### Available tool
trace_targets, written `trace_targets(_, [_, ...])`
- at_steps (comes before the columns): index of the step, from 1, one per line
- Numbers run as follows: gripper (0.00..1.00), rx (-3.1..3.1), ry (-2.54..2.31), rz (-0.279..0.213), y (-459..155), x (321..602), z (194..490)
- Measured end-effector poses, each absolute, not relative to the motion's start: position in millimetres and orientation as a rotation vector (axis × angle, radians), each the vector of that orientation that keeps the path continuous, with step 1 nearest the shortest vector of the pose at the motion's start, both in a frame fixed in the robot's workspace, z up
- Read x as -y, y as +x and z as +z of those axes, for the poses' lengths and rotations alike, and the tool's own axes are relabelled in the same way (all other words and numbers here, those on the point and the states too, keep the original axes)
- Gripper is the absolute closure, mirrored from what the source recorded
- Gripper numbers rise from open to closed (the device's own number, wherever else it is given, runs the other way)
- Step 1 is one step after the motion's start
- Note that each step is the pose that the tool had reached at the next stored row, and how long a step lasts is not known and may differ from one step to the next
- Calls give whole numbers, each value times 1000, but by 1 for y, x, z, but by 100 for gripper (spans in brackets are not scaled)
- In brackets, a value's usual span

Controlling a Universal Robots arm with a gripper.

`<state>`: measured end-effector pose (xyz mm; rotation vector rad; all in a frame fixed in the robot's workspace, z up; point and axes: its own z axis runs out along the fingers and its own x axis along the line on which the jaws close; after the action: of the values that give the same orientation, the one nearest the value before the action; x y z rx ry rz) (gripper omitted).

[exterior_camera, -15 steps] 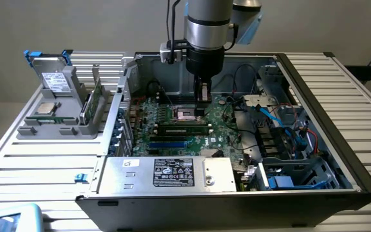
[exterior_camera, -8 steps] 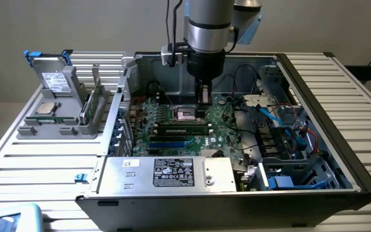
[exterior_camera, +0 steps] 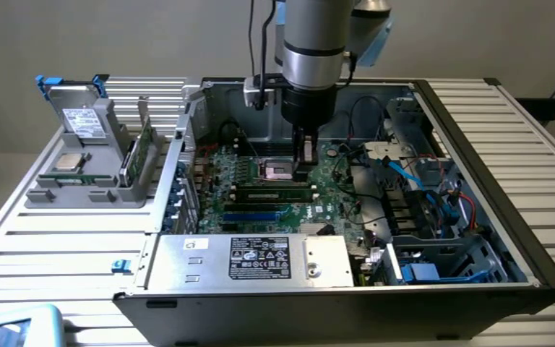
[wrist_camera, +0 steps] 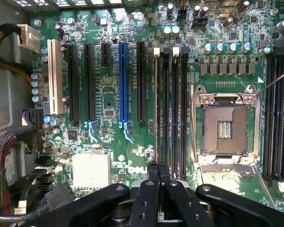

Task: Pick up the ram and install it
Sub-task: 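Press down the ram until it locks into place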

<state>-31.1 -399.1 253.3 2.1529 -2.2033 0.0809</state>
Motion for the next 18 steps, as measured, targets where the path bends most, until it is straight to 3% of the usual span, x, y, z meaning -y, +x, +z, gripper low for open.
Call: trace_targets(18, [89,2217,2158,62,-33,404,239])
